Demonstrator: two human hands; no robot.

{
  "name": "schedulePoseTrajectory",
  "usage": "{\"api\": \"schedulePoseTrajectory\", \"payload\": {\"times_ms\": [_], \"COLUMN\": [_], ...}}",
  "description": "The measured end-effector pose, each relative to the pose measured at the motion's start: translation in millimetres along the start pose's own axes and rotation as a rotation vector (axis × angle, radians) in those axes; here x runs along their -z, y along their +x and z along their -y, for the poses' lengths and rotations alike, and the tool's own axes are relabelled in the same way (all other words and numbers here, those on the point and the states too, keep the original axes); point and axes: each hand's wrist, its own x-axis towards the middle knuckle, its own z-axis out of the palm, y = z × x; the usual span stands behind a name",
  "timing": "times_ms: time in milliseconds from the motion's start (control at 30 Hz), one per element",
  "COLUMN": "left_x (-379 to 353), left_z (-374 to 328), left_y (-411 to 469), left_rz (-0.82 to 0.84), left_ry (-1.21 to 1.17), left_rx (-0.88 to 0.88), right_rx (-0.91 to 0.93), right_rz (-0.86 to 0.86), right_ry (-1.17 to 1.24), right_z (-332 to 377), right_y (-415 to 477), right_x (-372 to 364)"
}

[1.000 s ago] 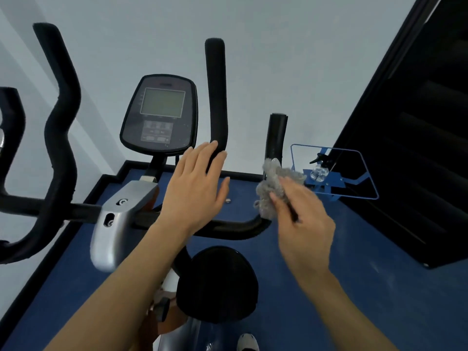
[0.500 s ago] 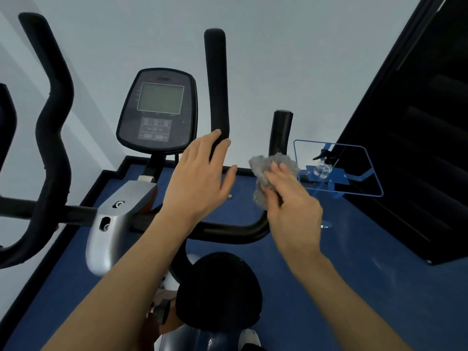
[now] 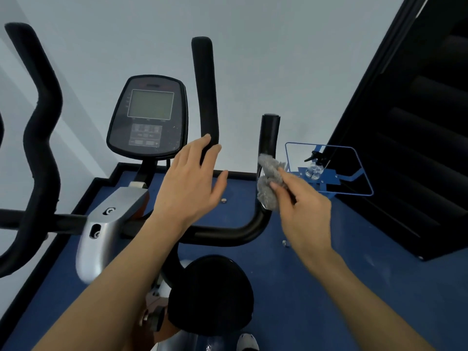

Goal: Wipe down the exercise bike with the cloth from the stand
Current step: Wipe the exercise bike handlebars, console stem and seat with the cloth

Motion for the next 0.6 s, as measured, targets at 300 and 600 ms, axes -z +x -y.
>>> {"api": "schedulePoseTrajectory", "payload": {"times_ms": [300, 600], "left_x": [2, -1], "left_z": [-1, 1], "left_y": [-2, 1], "left_rz": [-0.004, 0.005], "left_ry": [-0.004, -0.013], "left_rx": [0.009, -0.003], "right_rx": [0.0, -0.103], "right_rz": [-0.068, -0.033], "right_ry": [0.072, 0.05], "right_z": [20, 5], "right_y": [79, 51], "right_x": [-8, -27]}}
